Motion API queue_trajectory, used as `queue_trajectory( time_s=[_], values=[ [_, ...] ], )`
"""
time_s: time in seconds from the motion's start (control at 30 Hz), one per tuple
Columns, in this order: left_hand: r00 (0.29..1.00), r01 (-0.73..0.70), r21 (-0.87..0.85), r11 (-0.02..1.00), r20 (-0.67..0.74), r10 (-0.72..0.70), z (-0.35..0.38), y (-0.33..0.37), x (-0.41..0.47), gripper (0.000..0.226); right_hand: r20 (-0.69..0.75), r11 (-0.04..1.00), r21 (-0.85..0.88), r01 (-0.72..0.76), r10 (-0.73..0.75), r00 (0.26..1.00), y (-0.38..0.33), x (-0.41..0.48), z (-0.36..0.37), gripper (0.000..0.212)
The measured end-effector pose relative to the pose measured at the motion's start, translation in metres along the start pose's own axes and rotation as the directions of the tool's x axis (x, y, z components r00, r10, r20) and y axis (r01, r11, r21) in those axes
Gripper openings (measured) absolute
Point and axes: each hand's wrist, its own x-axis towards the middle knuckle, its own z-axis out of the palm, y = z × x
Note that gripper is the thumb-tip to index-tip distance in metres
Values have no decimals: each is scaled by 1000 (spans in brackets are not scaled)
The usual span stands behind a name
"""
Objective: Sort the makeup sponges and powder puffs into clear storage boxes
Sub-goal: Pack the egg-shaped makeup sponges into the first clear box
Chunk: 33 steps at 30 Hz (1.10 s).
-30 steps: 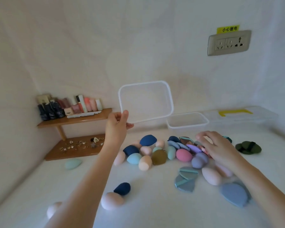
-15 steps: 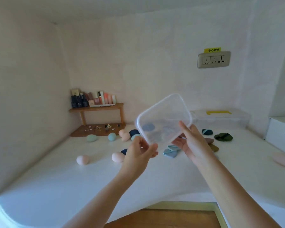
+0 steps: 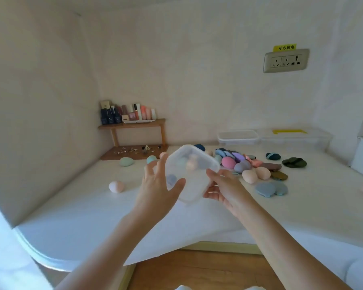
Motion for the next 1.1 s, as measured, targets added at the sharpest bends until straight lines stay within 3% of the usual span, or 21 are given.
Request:
queue_trajectory(
  time_s=[0.1, 0.23, 0.43, 0.63, 0.77, 0.87, 0.97, 1.03, 1.1],
  values=[
    [994, 71, 123, 990, 70, -80, 5, -5, 4, 64, -35, 998, -63, -12, 9, 999, 9, 6, 5, 42],
    [960, 214, 78, 974, 167, -224, 9, -19, 13, 61, -96, 987, -158, -9, -6, 995, 18, 16, 5, 45],
    [930, 261, 33, 965, 260, -261, 20, -25, 24, 57, -165, 962, -273, 0, -47, 985, 25, 31, 3, 39],
    [936, 214, 68, 974, 270, -225, 22, -26, 41, 60, -193, 984, -167, 56, -89, 977, 28, 41, 3, 35],
    [953, 178, 36, 983, 241, -181, 17, -23, 51, 63, -226, 992, -81, 98, -114, 967, 30, 47, 2, 45],
    [935, 41, 119, 992, 344, -80, 15, -17, 44, 90, -233, 989, 23, 147, -138, 963, 30, 48, -2, 47],
    [859, -171, 314, 934, 512, -15, 20, -13, 32, 110, -239, 982, 21, 186, -176, 955, 28, 45, -5, 33],
    [856, -241, 386, 890, 518, 7, 25, -14, 31, 110, -215, 974, -6, 225, -221, 951, 27, 42, -4, 28],
    [885, -207, 362, 909, 465, 16, 25, -13, 35, 103, -197, 961, -23, 275, -274, 941, 25, 39, -2, 24]
  ],
)
